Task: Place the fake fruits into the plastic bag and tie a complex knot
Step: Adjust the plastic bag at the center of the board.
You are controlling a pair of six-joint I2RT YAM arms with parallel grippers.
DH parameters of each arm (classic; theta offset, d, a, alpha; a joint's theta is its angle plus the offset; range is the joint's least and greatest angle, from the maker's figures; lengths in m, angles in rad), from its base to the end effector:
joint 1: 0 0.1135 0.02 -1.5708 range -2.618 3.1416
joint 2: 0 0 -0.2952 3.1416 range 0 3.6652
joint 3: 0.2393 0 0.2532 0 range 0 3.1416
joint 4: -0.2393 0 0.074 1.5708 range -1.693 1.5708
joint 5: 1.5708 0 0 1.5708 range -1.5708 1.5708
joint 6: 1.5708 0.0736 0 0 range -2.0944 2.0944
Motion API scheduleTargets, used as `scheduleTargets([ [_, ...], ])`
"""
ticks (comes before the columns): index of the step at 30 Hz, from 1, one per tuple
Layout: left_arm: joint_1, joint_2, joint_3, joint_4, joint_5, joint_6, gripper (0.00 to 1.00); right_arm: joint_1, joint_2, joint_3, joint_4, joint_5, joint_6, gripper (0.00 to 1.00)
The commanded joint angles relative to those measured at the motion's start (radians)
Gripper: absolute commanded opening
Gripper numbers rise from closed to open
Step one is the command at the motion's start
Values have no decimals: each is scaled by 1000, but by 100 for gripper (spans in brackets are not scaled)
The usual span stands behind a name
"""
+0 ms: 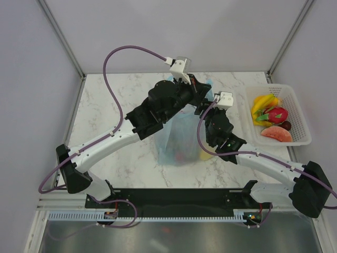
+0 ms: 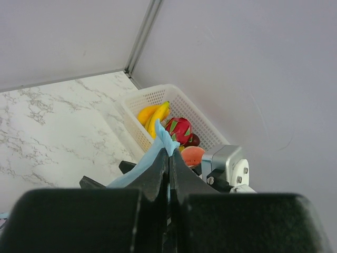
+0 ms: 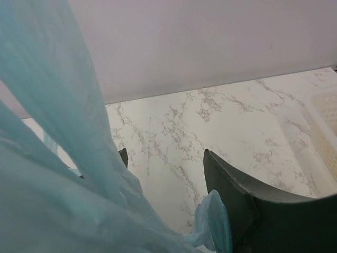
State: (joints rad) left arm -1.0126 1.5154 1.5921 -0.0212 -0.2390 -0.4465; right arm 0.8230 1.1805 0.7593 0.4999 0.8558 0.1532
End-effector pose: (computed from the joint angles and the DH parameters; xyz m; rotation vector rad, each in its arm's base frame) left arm 0.2211 -0.3212 0.4950 0.2498 1.5799 -0.9760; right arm 0.2302 0.1665 0.3503 0.1874 1.5093 0.1426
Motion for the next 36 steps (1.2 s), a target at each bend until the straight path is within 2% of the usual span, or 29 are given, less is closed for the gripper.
scheduleTargets([
  [1,-7,-24,39,44,-55,43,2,4,5,-6,57,92,-21,67],
  [4,-7,-21,46,38,-65,54,2,4,-8,-17,10,100,-23,66],
  [10,-7,-20,57,27,-74,68,2,4,-74,-46,-96,45,0,43],
  [11,-7,-18,58,27,-80,71,2,4,-82,-49,-130,39,6,36],
  [15,-7,-14,66,27,-97,97,2,5,-146,-75,-169,-46,19,17],
  [16,-7,-12,65,27,-95,98,2,4,-169,-77,-182,-61,19,3],
  [17,-7,-12,63,27,-94,100,3,4,-180,-75,-188,-81,19,0],
  [20,-7,-23,65,-9,-65,104,18,4,-211,-75,-205,-139,19,0],
  [21,-6,-27,71,-28,-62,114,31,5,-214,-77,-210,-153,20,0],
  [23,-6,-44,103,-107,-60,135,43,2,-222,-84,-215,-175,31,0],
  [24,-6,-52,112,-133,-60,143,52,2,-222,-87,-215,-182,32,0],
  [26,-6,-95,121,-211,-66,164,62,2,-225,-100,-215,-187,42,0],
  [27,-6,-118,118,-235,-75,166,74,4,-228,-104,-213,-186,46,0],
  [29,-6,-159,83,-279,-114,166,85,1,-232,-118,-205,-181,57,0],
  [30,-6,-208,65,-310,-126,169,99,-1,-237,-121,-204,-179,60,0],
  [36,-7,-340,-108,-408,-258,152,100,-5,-252,-101,-242,-172,95,0],
])
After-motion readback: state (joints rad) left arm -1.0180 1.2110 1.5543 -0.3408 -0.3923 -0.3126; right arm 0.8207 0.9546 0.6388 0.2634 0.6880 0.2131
